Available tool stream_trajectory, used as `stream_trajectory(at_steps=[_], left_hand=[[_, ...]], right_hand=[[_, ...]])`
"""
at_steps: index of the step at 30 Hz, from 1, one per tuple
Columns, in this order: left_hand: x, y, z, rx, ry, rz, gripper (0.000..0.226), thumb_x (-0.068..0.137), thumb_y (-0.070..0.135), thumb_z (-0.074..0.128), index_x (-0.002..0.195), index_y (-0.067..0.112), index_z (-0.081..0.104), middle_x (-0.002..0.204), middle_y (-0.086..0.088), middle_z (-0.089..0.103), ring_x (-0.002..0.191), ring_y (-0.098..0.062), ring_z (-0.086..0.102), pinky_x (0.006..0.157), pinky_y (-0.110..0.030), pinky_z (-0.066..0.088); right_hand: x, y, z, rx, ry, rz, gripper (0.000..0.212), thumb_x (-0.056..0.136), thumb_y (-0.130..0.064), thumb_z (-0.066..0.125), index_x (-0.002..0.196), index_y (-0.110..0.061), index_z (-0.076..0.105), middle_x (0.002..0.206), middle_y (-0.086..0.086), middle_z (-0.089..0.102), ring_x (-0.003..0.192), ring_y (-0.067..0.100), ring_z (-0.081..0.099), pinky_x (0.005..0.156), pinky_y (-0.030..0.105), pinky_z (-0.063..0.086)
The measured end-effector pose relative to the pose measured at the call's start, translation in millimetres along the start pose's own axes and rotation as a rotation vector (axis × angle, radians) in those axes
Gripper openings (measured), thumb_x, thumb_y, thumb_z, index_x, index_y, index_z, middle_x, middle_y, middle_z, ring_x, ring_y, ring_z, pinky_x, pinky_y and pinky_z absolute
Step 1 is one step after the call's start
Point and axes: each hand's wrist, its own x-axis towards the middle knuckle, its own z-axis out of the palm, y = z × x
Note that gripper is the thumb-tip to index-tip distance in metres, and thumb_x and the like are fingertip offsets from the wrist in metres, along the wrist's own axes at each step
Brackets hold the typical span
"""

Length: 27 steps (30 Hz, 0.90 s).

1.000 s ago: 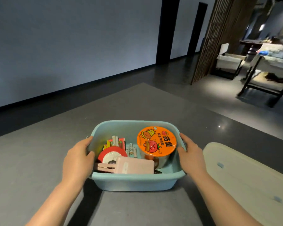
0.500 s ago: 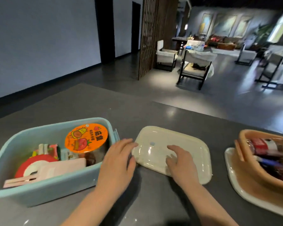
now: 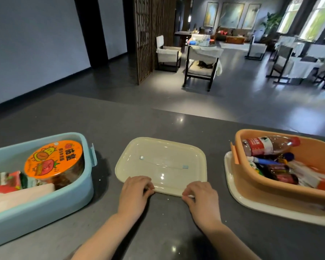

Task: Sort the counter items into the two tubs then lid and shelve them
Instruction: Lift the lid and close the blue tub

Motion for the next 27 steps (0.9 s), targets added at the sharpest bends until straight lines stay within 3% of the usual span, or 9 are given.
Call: stream_trajectory(at_steps=[5, 9, 14, 16, 17, 19, 22, 24, 27], left_hand=[[16.0, 14.7, -40.3, -0.084, 0.15, 0.062, 0.003, 0.086, 0.025, 0.064, 0.086, 0.027, 0.066, 0.097, 0.016, 0.065, 0.097, -0.004, 0.056, 0.113, -0.031, 0.019], [22.6, 27.7, -82.0, -0.195, 0.218, 0.086, 0.009, 0.089, 0.025, 0.059, 0.085, 0.033, 0.061, 0.096, 0.019, 0.063, 0.095, 0.006, 0.055, 0.116, -0.026, 0.008], [19.3, 45.1, -113.2, -0.264, 0.302, 0.138, 0.013, 0.09, 0.022, 0.059, 0.085, 0.034, 0.059, 0.098, 0.022, 0.063, 0.101, 0.008, 0.052, 0.116, -0.03, 0.01], [15.5, 47.2, -125.9, -0.291, 0.362, 0.139, 0.01, 0.089, 0.029, 0.059, 0.092, 0.038, 0.059, 0.11, 0.028, 0.058, 0.116, 0.008, 0.047, 0.115, -0.032, 0.01], [12.9, 43.7, -133.0, -0.283, 0.392, 0.121, 0.016, 0.086, 0.037, 0.06, 0.101, 0.041, 0.057, 0.121, 0.032, 0.052, 0.126, 0.005, 0.04, 0.115, -0.032, 0.01], [5.9, 28.4, -148.6, -0.233, 0.478, 0.052, 0.054, 0.076, 0.051, 0.06, 0.128, 0.044, 0.043, 0.142, 0.026, 0.035, 0.14, -0.001, 0.021, 0.114, -0.032, 0.011], [-6.2, -2.7, -179.6, -0.227, 0.712, -0.119, 0.09, 0.072, 0.05, 0.065, 0.146, 0.038, 0.015, 0.157, 0.01, 0.011, 0.144, -0.007, 0.007, 0.113, -0.031, 0.01], [-15.3, -21.6, -202.8, -0.363, 0.784, -0.175, 0.092, 0.075, 0.044, 0.067, 0.147, 0.036, 0.01, 0.157, 0.007, 0.015, 0.142, -0.004, 0.014, 0.114, -0.03, 0.014], [-30.8, -44.1, -231.2, -0.533, 0.818, -0.163, 0.069, 0.087, 0.028, 0.061, 0.143, 0.028, 0.022, 0.144, 0.005, 0.039, 0.134, -0.006, 0.036, 0.111, -0.03, 0.028]], right_hand=[[16.5, -10.0, -34.3, 0.205, 0.154, -0.192, 0.017, 0.082, -0.031, 0.071, 0.091, -0.039, 0.06, 0.105, -0.025, 0.058, 0.107, -0.006, 0.049, 0.097, 0.019, 0.026], [28.6, -8.9, -67.6, 0.315, 0.291, -0.29, 0.027, 0.08, -0.022, 0.074, 0.102, -0.031, 0.062, 0.107, -0.016, 0.063, 0.107, 0.002, 0.056, 0.104, 0.037, 0.04], [30.9, -23.4, -97.6, 0.392, 0.427, -0.408, 0.033, 0.086, -0.012, 0.064, 0.112, -0.031, 0.059, 0.108, -0.017, 0.064, 0.104, -0.004, 0.057, 0.093, 0.009, 0.039], [33.4, -39.3, -108.5, 0.389, 0.494, -0.486, 0.028, 0.087, -0.016, 0.06, 0.113, -0.026, 0.06, 0.11, -0.011, 0.065, 0.104, 0.0, 0.058, 0.091, 0.013, 0.043], [34.8, -47.0, -112.9, 0.394, 0.521, -0.527, 0.026, 0.088, -0.018, 0.06, 0.113, -0.024, 0.061, 0.11, -0.009, 0.065, 0.104, 0.003, 0.059, 0.091, 0.017, 0.045], [38.5, -62.4, -118.3, 0.43, 0.572, -0.602, 0.024, 0.089, -0.019, 0.062, 0.113, -0.019, 0.061, 0.111, -0.007, 0.065, 0.104, 0.007, 0.061, 0.092, 0.023, 0.047], [46.0, -88.6, -118.3, 0.524, 0.597, -0.67, 0.026, 0.088, -0.02, 0.058, 0.114, -0.019, 0.061, 0.113, -0.011, 0.063, 0.106, 0.003, 0.059, 0.095, 0.016, 0.044], [50.9, -110.6, -112.0, 0.633, 0.552, -0.678, 0.026, 0.087, -0.019, 0.064, 0.113, -0.02, 0.062, 0.115, -0.013, 0.064, 0.108, 0.004, 0.06, 0.096, 0.016, 0.044], [56.4, -147.7, -95.3, 0.775, 0.447, -0.684, 0.027, 0.088, -0.013, 0.062, 0.112, -0.023, 0.063, 0.115, -0.015, 0.065, 0.109, 0.005, 0.06, 0.096, 0.019, 0.044]])
